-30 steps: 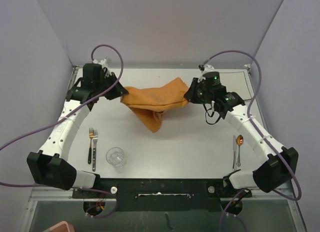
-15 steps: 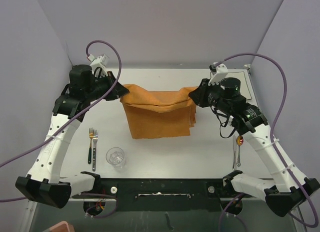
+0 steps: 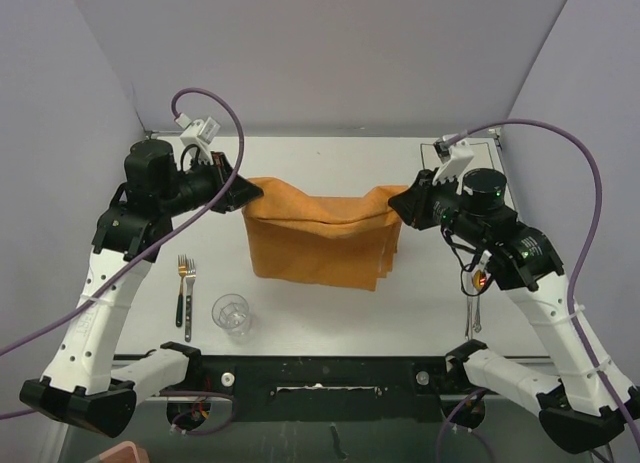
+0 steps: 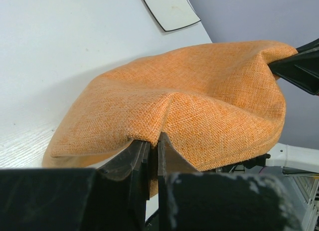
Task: Set the dinner table for one person
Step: Flatten out the napkin at the center of the board.
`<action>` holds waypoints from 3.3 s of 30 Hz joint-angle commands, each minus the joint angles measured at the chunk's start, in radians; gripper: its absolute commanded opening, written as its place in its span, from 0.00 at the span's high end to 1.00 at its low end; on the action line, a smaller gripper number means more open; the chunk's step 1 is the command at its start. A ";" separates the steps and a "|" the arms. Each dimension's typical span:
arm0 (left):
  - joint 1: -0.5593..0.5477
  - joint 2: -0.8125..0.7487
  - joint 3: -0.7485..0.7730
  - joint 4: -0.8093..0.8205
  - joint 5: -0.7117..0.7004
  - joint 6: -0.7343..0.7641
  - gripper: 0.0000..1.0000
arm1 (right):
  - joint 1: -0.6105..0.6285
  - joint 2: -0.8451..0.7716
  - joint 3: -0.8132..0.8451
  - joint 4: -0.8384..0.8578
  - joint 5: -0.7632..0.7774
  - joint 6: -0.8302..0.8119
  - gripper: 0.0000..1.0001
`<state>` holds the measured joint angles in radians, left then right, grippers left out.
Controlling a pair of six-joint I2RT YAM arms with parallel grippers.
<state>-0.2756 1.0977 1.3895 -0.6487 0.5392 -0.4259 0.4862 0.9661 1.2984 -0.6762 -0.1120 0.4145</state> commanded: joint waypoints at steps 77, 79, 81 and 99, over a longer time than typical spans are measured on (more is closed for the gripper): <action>-0.177 -0.109 -0.094 0.008 -0.424 0.207 1.00 | -0.041 0.054 0.007 0.142 -0.057 -0.172 1.00; -0.170 -0.060 -0.121 0.068 -0.451 0.211 1.00 | -0.042 0.100 -0.011 0.205 0.010 -0.172 1.00; -0.145 -0.001 -0.152 0.150 -0.446 0.203 1.00 | -0.046 0.161 -0.013 0.256 0.056 -0.183 1.00; 0.067 0.605 -0.017 0.692 -0.205 0.012 0.90 | -0.208 0.886 0.335 0.510 0.002 -0.174 1.00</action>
<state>-0.2207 1.7035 1.2427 -0.1684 0.2863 -0.3855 0.3054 1.7760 1.4590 -0.2886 -0.1177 0.2508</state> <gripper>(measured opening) 0.081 0.109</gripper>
